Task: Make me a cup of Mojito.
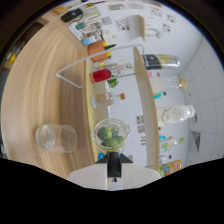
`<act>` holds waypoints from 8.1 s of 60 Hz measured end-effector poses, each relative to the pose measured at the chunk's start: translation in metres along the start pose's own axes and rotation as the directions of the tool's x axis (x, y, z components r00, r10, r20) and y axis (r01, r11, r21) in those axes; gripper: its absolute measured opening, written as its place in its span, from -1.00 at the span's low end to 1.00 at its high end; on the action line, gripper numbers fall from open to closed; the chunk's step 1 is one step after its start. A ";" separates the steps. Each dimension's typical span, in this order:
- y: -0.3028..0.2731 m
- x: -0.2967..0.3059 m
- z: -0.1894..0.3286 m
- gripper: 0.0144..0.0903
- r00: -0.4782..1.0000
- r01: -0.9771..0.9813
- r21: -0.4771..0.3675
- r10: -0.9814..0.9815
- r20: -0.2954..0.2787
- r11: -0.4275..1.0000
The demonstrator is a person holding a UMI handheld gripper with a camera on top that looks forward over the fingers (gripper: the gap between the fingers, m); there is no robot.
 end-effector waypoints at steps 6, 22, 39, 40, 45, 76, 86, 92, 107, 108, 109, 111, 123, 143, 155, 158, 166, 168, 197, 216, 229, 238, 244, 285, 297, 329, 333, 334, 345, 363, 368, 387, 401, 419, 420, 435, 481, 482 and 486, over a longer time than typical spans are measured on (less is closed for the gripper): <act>0.005 0.026 -0.010 -0.97 0.962 -0.271 -0.012 0.271 -0.037 0.962; 0.070 0.055 -0.041 -0.96 0.511 -0.860 -0.058 0.858 -0.059 0.508; 0.169 -0.076 -0.036 -0.97 0.141 -0.932 -0.345 0.988 -0.063 0.111; 0.173 -0.084 -0.036 -0.96 0.129 -0.928 -0.360 0.990 -0.064 0.098; 0.188 -0.117 -0.034 -0.97 0.087 -0.904 -0.424 0.994 -0.066 0.051; 0.201 -0.213 -0.029 -0.92 0.049 -0.855 -0.519 0.997 -0.060 0.011; 0.213 -0.212 -0.032 0.13 0.110 -0.847 -0.530 0.990 -0.093 0.044; 0.208 -0.195 -0.037 0.82 0.108 -0.867 -0.496 0.990 -0.088 0.051; 0.160 -0.105 -0.064 0.87 0.120 -0.939 -0.335 0.986 -0.117 0.075; 0.155 -0.099 -0.066 0.86 0.122 -0.943 -0.324 0.985 -0.120 0.078; 0.150 -0.094 -0.068 0.87 0.126 -0.946 -0.313 0.984 -0.123 0.082; 0.139 -0.083 -0.071 0.87 0.134 -0.952 -0.291 0.982 -0.130 0.091; 0.053 -0.059 -0.083 0.88 0.121 -0.972 -0.218 0.984 -0.127 0.091; -0.035 -0.067 -0.072 0.90 0.053 -0.975 -0.222 0.994 -0.098 0.030; -0.053 -0.033 -0.036 0.90 0.079 -0.982 -0.180 0.993 -0.083 0.063; -0.055 -0.025 -0.023 0.89 0.083 -0.983 -0.172 0.993 -0.080 0.068; -0.057 -0.009 0.015 0.89 0.094 -0.984 -0.158 0.993 -0.076 0.081; -0.056 -0.007 0.025 0.88 0.098 -0.983 -0.162 0.992 -0.081 0.084; -0.029 -0.023 0.111 -0.40 0.106 -0.969 -0.239 0.984 -0.145 0.070; -0.028 -0.019 0.101 -0.47 0.101 -0.969 -0.238 0.984 -0.144 0.064; -0.026 0.004 0.057 -0.47 0.128 -0.978 -0.179 0.983 -0.128 0.104; -0.003 -0.004 0.020 -0.48 0.120 -0.979 -0.184 0.980 -0.160 0.090; 0.015 -0.021 0.003 -0.48 0.134 -0.973 -0.210 0.975 -0.176 0.096; 0.033 -0.035 0.015 -0.49 0.988 0.151 -0.344 -0.155 0.014 0.927; 0.037 -0.027 0.023 -0.48 0.872 0.482 -0.346 -0.479 0.100 0.805; 0.038 -0.016 0.017 -0.48 0.961 0.273 -0.337 -0.268 0.062 0.901; 0.038 -0.007 0.009 -0.48 1.000 0.007 -0.334 -0.008 -0.002 0.943; 0.037 -0.006 0.007 -0.48 0.998 -0.068 -0.324 0.067 -0.015 0.944; 0.038 0.006 -0.013 -0.47 0.681 -0.732 -0.170 0.722 -0.123 0.660; 0.070 -0.084 0.008 -0.48 0.204 -0.965 -0.186 0.976 -0.074 0.187; 0.076 -0.114 0.017 -0.48 0.149 -0.965 -0.226 0.986 -0.070 0.130; 0.090 -0.180 0.036 -0.48 0.071 -0.941 -0.335 0.996 -0.055 0.048; 0.091 -0.190 0.034 -0.46 0.066 -0.939 -0.341 0.995 -0.068 0.039; 0.092 -0.177 0.015 0.55 0.092 -0.938 -0.342 0.991 -0.094 0.054; 0.091 -0.173 0.012 0.61 0.091 -0.939 -0.340 0.991 -0.098 0.053; 0.054 -0.099 -0.039 0.87 0.069 -0.964 -0.263 0.990 -0.125 0.034; -0.157 0.034 -0.083 0.87 0.137 -0.984 -0.129 0.988 -0.074 0.126; -0.161 0.039 -0.082 0.87 0.140 -0.984 -0.121 0.988 -0.072 0.130; -0.183 0.058 -0.081 0.87 0.148 -0.986 -0.090 0.987 -0.070 0.141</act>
